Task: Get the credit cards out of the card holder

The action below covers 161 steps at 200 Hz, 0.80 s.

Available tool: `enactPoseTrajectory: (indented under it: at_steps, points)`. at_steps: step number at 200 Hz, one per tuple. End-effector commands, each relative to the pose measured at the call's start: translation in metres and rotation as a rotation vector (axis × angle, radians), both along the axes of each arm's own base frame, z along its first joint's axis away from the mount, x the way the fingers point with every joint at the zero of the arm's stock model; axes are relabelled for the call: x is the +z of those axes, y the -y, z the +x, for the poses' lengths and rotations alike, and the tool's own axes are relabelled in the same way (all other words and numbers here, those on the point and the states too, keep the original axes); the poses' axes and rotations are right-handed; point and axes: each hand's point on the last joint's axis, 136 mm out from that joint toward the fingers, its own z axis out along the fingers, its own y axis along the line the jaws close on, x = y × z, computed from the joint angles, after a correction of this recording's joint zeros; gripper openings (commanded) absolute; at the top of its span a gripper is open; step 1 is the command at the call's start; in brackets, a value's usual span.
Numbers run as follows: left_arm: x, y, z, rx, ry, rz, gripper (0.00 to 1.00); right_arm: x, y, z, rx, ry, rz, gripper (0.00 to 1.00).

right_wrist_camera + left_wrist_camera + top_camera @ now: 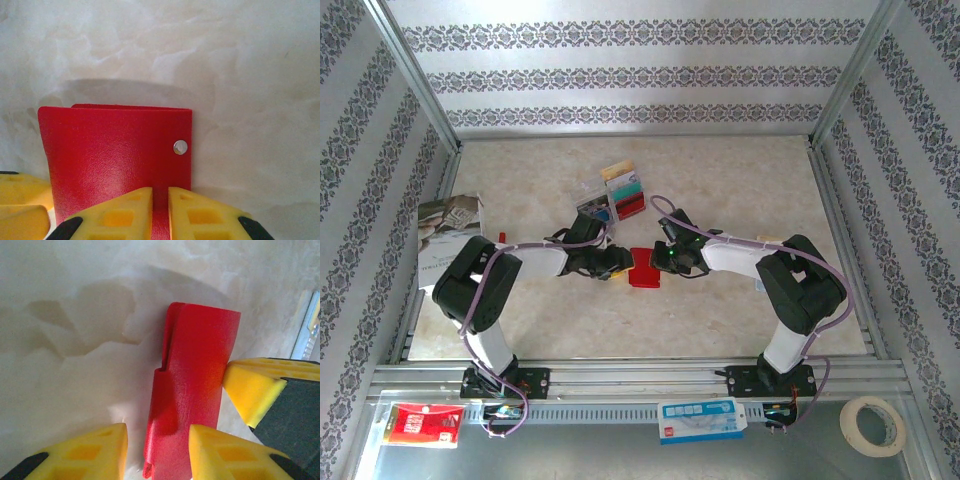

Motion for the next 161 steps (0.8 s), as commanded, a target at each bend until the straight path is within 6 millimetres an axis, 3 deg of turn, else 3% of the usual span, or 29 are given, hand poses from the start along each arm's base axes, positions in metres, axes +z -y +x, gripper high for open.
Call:
enactPoseTrajectory:
  at_steps: [1, 40, 71, 109, 129, 161]
  points:
    - [0.009, 0.016, 0.004, -0.043, 0.028, -0.047, 0.31, -0.035, 0.019, -0.019, -0.019, -0.103, -0.082, 0.17]
    - [0.006, 0.022, 0.008, -0.060, 0.024, -0.067, 0.28, -0.037, 0.021, -0.021, -0.024, -0.106, -0.083, 0.17]
    - [0.018, 0.029, 0.008, -0.089, 0.043, -0.111, 0.19, -0.036, 0.022, -0.019, -0.024, -0.097, -0.077, 0.15]
    - [0.028, 0.016, 0.003, -0.124, 0.086, -0.024, 0.02, -0.009, 0.026, -0.004, -0.041, 0.015, -0.069, 0.17]
    - [0.037, 0.001, -0.004, -0.185, 0.109, 0.100, 0.00, 0.017, 0.033, 0.008, -0.065, 0.117, -0.053, 0.27]
    - [0.048, -0.054, -0.012, -0.225, 0.103, 0.453, 0.00, 0.058, 0.055, 0.026, -0.110, 0.279, -0.076, 0.40]
